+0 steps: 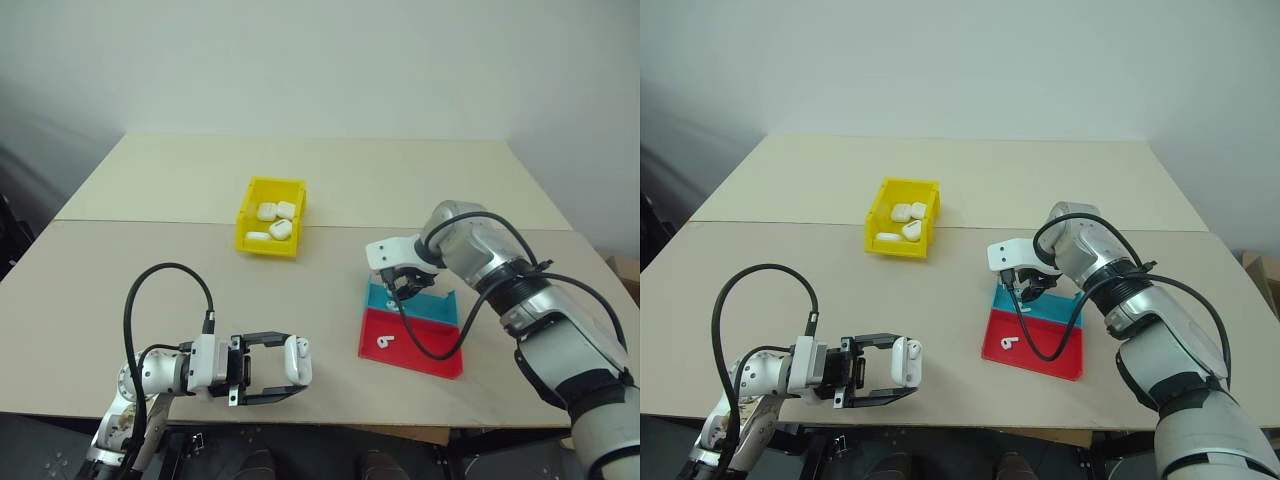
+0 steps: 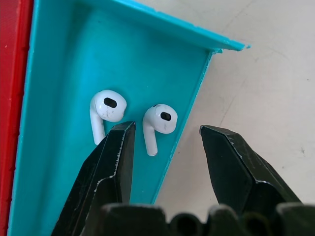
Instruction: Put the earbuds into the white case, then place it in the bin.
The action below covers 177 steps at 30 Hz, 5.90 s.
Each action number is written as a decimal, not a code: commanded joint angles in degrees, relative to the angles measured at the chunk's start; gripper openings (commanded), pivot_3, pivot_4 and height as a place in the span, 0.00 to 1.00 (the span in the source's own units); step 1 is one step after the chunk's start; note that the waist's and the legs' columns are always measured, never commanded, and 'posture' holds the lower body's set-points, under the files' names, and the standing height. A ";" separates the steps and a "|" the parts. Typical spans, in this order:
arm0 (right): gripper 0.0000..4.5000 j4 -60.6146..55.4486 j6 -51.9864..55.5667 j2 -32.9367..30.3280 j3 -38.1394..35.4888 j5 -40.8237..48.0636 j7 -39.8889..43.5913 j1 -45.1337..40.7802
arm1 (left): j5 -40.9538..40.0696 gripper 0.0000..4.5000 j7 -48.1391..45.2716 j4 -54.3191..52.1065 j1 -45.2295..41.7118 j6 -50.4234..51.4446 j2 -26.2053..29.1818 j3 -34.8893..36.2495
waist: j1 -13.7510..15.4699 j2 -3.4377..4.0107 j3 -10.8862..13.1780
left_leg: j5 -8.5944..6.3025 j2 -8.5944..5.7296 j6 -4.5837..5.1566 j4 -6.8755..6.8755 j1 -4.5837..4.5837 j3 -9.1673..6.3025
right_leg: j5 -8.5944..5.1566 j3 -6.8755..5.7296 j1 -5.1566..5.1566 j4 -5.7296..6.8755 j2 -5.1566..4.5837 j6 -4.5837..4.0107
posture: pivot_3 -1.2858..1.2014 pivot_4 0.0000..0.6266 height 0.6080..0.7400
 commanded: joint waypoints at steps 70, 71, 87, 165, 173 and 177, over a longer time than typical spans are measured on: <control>0.24 -55.26 48.16 -6.15 -45.57 28.48 -4.05 14.08 | -10.98 0.61 11.75 -11.83 -11.90 13.90 -3.70 -0.60 | 0.29 0.03 0.02 | 0.00 -0.02 0.00 0.07 -0.02 -0.16 | 0.01 -0.08 0.11 0.04 0.02 0.01 | 0.52 0.24 1.00; 0.24 -58.99 51.82 -4.22 -50.15 31.80 -5.09 14.86 | -11.67 0.61 12.09 -11.80 -12.86 14.72 -4.04 -0.56 | 0.18 0.04 0.02 | 0.00 -0.02 0.00 0.08 -0.01 -0.16 | 0.01 -0.06 0.11 0.07 0.02 0.01 | 0.52 0.24 1.00; 0.24 -77.98 76.23 16.86 -80.81 71.46 -23.52 17.85 | -12.90 0.61 10.13 -8.75 -18.42 17.44 -7.19 -0.90 | 0.24 0.05 0.01 | 0.00 -0.05 0.00 0.07 -0.01 -0.25 | 0.01 -0.11 0.19 0.01 0.03 0.03 | 0.52 0.24 1.00; 0.46 -71.85 23.08 -8.98 -55.01 86.56 -34.78 42.94 | -10.76 0.61 9.16 -4.33 -22.30 17.52 -10.14 -1.88 | 0.27 0.01 0.03 | 0.00 -0.07 0.00 0.07 -0.08 -0.33 | 0.00 -0.12 0.21 -0.13 0.03 0.07 | 0.52 0.24 1.00; 0.38 -60.96 30.80 -19.40 -47.62 85.17 -30.94 20.98 | -2.80 0.61 8.05 4.97 -26.25 11.62 -13.96 -6.00 | 0.03 0.05 0.03 | 0.01 -0.07 0.01 0.07 0.00 -0.32 | 0.02 -0.09 0.23 -0.12 0.06 0.06 | 0.52 0.24 1.00; 0.10 -58.20 33.76 -18.17 -41.17 82.09 -30.26 14.22 | -0.45 0.61 7.90 9.26 -28.91 8.89 -16.19 -6.75 | 0.21 0.04 0.03 | 0.00 -0.06 0.02 0.06 -0.09 -0.34 | 0.02 -0.10 0.17 -0.18 0.07 0.06 | 0.52 0.24 1.00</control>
